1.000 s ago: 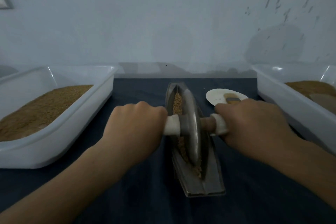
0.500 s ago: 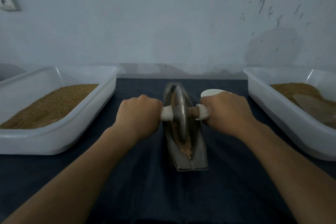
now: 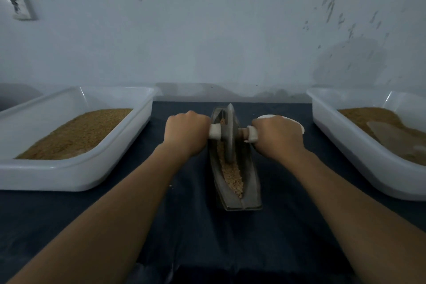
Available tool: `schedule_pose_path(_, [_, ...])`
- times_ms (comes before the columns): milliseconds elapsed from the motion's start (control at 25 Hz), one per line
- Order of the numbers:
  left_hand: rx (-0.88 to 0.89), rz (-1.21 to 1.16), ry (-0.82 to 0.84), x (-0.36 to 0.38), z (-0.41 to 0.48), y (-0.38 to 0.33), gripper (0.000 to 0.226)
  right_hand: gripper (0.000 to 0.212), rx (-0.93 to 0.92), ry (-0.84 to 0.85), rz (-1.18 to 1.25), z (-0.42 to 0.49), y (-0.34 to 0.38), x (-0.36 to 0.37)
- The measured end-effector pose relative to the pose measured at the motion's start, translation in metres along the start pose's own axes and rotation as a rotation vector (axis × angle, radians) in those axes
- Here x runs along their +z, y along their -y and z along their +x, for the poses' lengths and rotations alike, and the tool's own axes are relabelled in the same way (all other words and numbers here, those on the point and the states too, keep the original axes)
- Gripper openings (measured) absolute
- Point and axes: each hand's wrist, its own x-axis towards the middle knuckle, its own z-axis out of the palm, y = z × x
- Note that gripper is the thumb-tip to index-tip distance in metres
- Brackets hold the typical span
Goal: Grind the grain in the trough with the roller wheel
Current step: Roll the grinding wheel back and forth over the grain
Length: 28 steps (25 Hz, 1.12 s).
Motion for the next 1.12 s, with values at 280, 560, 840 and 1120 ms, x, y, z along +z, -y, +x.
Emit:
schedule_pose_path(280, [0.137,0.056,-0.239,-0.013,-0.054,0.007,0.046,0.044,-0.081,-0.196,-0.141,-0.063,-0.019,-0.006])
schedule_pose_path(560, [-0.007,0.005,-0.012,-0.002,0.001,-0.002,0.008,0.012,0.005,0.023,-0.006,0.005,0.001,-0.001])
schedule_pose_path(840, [0.13,0.053,-0.274,-0.011,-0.061,0.007,0.048,0.034,-0.087,-0.123,-0.09,-0.061,-0.019,-0.01])
schedule_pose_path(1120, [-0.039,-0.003,-0.074,0.008,0.003,-0.002,0.004,0.022,-0.009,0.029,0.003,0.011,-0.002,0.0])
